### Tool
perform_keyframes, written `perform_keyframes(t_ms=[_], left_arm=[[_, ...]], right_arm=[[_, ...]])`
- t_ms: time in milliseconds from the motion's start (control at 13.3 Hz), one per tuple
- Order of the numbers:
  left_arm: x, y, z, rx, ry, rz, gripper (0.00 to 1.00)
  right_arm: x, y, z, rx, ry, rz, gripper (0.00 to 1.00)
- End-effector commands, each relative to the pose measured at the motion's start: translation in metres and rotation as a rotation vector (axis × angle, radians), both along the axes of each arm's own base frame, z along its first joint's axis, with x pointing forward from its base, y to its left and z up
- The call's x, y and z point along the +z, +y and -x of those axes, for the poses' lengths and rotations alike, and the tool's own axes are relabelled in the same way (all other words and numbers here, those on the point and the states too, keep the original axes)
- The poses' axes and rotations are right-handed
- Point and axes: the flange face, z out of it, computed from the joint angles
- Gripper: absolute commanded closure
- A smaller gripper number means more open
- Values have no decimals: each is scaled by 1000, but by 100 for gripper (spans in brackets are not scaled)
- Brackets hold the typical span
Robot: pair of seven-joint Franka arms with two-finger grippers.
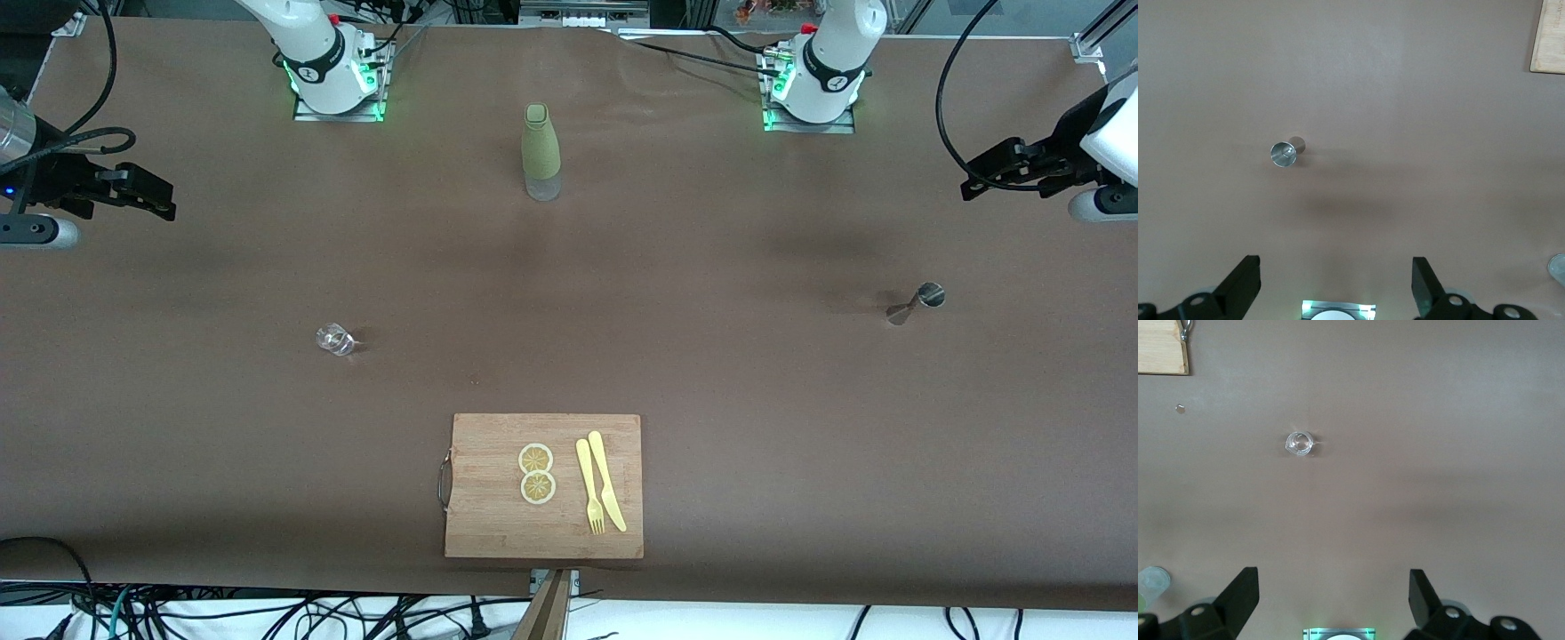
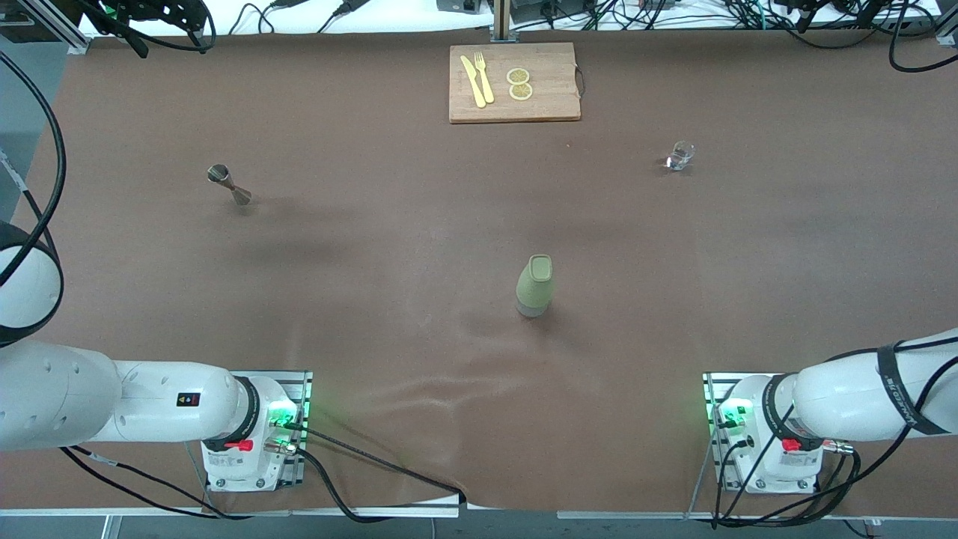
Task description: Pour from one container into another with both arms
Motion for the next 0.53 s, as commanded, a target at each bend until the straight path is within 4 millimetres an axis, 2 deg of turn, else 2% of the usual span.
perform_keyframes(t_ms=[0,451], left_arm=[[2,4,7,1,-6,-1,0],[2,4,7,3,-6,-1,0]], right_arm=[[2,-3,2,-15,-3,-8,0],[2,-1,2,-13,-4,-5,0]])
